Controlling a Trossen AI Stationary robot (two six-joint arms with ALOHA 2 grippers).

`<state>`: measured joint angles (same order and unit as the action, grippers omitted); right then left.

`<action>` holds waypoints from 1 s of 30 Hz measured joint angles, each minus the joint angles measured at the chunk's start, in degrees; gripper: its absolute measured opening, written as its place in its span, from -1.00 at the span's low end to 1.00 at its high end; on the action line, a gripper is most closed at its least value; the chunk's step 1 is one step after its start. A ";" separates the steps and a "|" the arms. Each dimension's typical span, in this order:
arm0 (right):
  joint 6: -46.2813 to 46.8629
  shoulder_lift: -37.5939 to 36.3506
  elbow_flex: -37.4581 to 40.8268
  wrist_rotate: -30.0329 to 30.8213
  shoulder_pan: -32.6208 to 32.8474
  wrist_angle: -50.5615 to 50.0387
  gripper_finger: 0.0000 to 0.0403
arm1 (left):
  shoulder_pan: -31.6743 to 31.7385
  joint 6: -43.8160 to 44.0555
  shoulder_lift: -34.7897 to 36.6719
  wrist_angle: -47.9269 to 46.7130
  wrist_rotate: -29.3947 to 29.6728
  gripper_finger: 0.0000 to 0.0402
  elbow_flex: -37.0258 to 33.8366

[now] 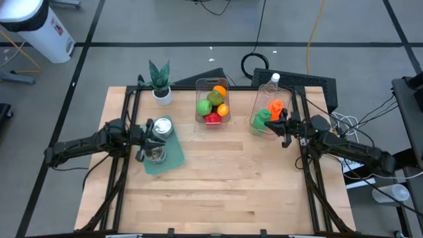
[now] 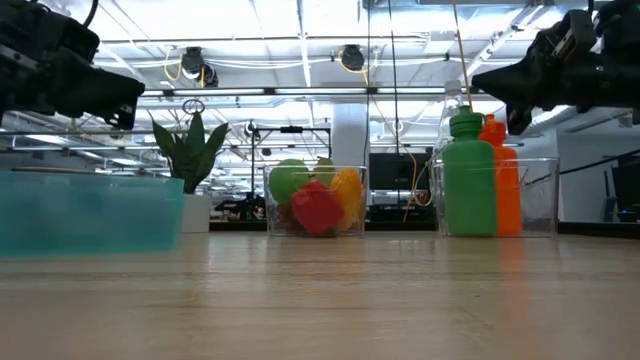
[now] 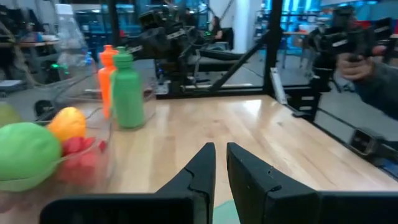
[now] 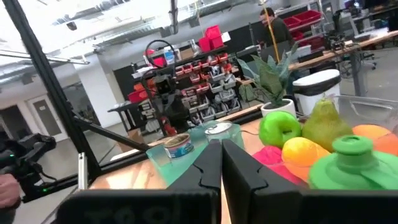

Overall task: Pick & Place Food Item
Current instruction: Return to home position

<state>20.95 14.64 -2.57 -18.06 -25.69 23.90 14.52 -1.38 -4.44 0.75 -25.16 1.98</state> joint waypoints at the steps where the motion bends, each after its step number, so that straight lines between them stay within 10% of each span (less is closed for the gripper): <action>1: 0.03 -0.03 0.00 0.04 0.48 0.24 -1.00 | -0.29 -0.19 0.04 -0.02 1.15 -0.75 0.00; 21: -6.79 0.89 -0.55 15.16 18.01 -2.62 -1.00 | -4.57 7.47 0.39 -3.63 5.44 -0.75 0.97; 30: -5.74 1.13 -0.55 17.99 17.94 -3.06 -1.00 | -10.72 5.50 0.34 -2.52 17.56 -0.75 0.90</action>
<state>15.21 15.77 -3.11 -0.07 -7.75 20.84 3.80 4.12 -4.10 -1.77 -7.59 2.87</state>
